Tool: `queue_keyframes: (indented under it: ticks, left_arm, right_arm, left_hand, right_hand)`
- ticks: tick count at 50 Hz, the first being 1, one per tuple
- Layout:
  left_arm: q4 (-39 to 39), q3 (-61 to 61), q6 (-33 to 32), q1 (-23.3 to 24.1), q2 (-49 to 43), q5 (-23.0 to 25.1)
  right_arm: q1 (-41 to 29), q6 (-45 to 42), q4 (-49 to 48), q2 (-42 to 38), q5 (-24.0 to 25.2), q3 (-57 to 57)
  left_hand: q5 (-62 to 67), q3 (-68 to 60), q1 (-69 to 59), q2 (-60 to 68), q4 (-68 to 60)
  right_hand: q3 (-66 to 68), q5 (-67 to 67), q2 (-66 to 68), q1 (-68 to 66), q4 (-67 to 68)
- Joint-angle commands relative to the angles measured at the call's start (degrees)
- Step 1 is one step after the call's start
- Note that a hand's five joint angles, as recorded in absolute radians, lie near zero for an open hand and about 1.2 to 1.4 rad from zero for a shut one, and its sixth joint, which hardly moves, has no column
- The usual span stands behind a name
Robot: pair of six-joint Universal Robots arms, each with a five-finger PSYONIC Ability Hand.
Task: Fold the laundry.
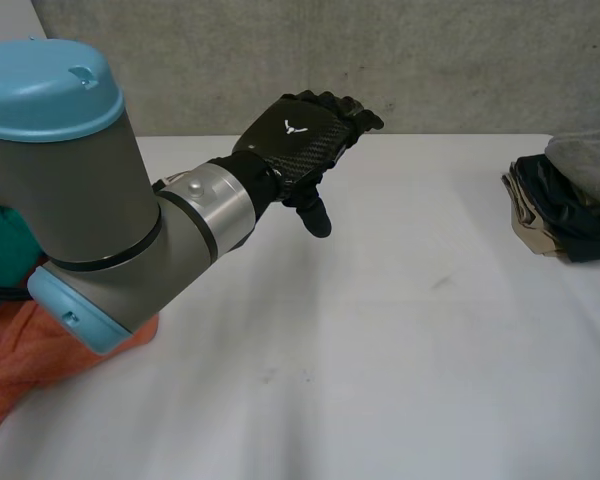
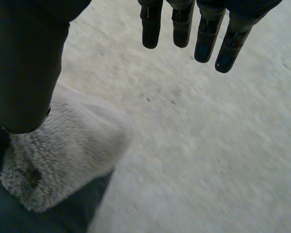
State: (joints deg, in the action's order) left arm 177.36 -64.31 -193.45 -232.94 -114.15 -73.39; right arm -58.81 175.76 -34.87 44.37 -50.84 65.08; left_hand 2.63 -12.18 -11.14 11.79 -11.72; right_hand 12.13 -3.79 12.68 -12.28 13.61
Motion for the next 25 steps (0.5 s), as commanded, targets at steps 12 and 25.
queue_keyframes:
  ticks: [12, 25]
  left_arm:
    - [1.4, -1.1, 0.3, -1.8, 6.0, -7.1]
    - [8.4, -11.9, -14.9, -21.1, 11.1, -19.9]
  right_arm:
    - [-12.4, -22.8, 15.8, 17.3, -33.0, -7.0]
    - [-41.3, -6.7, -1.5, 33.4, -11.6, 25.9]
  left_hand:
    - [-0.2, -0.2, -1.3, 0.6, -0.7]
    - [-1.7, 1.3, 0.3, -0.9, 0.8]
  right_hand:
    - [-2.1, 3.8, -2.7, 2.3, -3.6]
    - [-2.1, 3.8, -2.7, 2.3, -3.6]
